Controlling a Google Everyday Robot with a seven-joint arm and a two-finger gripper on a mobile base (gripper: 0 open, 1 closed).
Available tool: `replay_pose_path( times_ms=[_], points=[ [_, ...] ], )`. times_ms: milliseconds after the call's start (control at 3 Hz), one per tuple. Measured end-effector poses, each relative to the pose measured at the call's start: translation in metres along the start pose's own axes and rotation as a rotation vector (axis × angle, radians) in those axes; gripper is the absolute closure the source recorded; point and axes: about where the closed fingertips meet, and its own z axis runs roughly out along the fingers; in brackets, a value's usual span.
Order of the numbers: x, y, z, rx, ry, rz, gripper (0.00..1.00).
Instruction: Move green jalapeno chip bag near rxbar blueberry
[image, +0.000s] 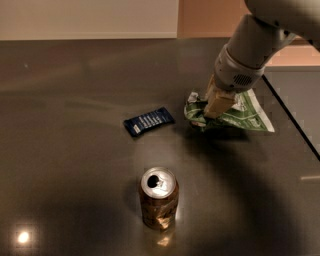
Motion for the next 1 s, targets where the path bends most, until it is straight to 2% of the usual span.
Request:
replay_pose_path(
  times_ms=[333, 1000],
  points=[
    [-0.022, -0.014, 0.006, -0.010, -0.020, -0.008, 1.00],
    [-0.042, -0.032, 0.019, -0.025, -0.033, 0.001, 0.61]
  ],
)
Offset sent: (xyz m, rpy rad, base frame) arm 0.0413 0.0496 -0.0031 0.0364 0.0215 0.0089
